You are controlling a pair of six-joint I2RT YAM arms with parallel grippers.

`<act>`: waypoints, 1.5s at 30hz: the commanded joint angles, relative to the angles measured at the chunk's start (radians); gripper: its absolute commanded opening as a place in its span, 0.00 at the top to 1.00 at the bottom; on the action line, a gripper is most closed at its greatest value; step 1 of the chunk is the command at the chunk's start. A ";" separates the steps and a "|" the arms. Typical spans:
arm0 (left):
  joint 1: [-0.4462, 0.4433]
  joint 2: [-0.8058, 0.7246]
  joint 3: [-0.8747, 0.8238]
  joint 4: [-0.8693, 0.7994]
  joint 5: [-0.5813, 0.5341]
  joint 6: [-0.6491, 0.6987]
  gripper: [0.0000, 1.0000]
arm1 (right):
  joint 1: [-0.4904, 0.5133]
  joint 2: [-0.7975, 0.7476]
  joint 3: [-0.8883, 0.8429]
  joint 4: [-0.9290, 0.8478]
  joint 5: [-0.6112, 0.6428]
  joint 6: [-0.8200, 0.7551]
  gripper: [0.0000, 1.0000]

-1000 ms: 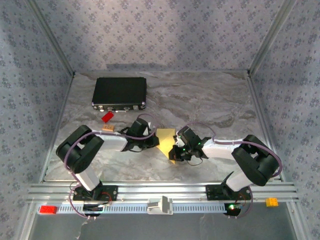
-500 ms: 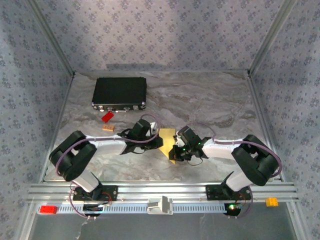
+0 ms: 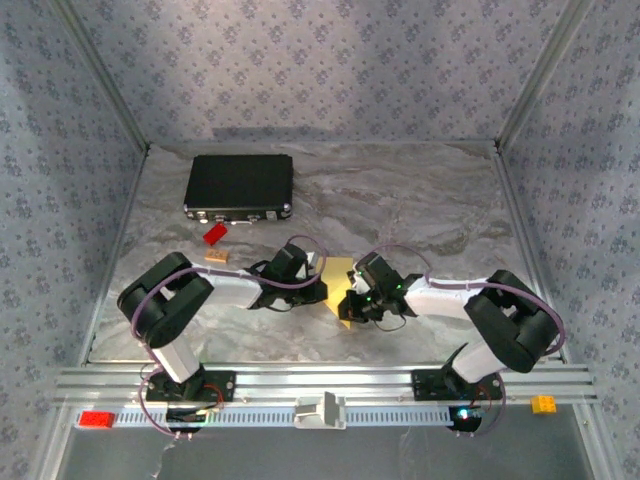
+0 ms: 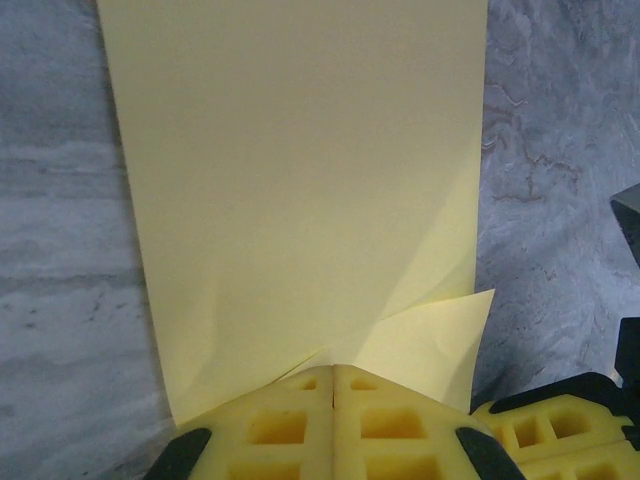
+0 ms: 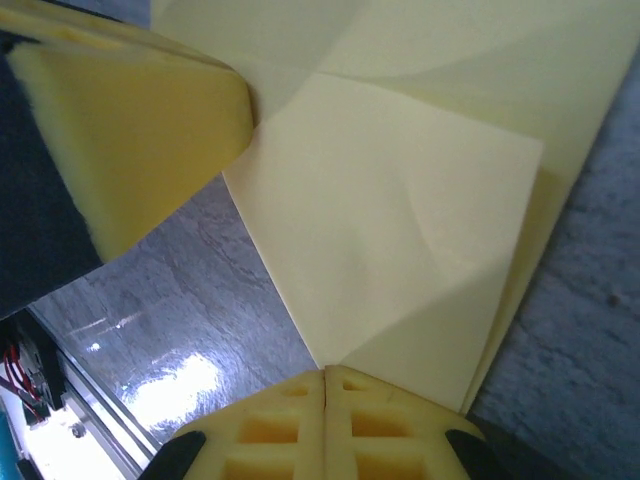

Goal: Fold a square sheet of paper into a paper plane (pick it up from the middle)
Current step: Third fold the triangle at the center of the table.

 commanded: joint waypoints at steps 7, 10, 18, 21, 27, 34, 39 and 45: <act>-0.001 0.035 -0.013 -0.068 -0.044 0.021 1.00 | -0.001 -0.053 0.072 -0.108 0.010 -0.036 1.00; -0.001 0.037 -0.008 -0.068 -0.044 0.022 1.00 | -0.002 -0.039 0.082 -0.097 0.017 -0.034 1.00; 0.000 0.039 -0.013 -0.063 -0.043 0.021 1.00 | 0.017 0.037 0.116 -0.062 0.004 -0.039 1.00; -0.001 0.044 -0.011 -0.062 -0.040 0.021 1.00 | 0.019 0.074 0.114 -0.042 -0.011 -0.043 1.00; 0.001 0.047 -0.010 -0.072 -0.045 0.028 1.00 | 0.021 0.069 0.020 -0.041 0.005 -0.036 1.00; 0.002 0.068 -0.011 -0.065 -0.042 0.025 1.00 | 0.025 -0.081 -0.113 -0.026 -0.004 0.002 0.97; 0.002 0.064 -0.017 -0.047 -0.037 0.019 1.00 | 0.025 -0.180 -0.165 -0.042 0.012 0.036 0.96; 0.001 0.043 -0.030 -0.026 -0.038 0.010 1.00 | 0.019 -0.321 -0.064 -0.175 0.083 -0.003 0.97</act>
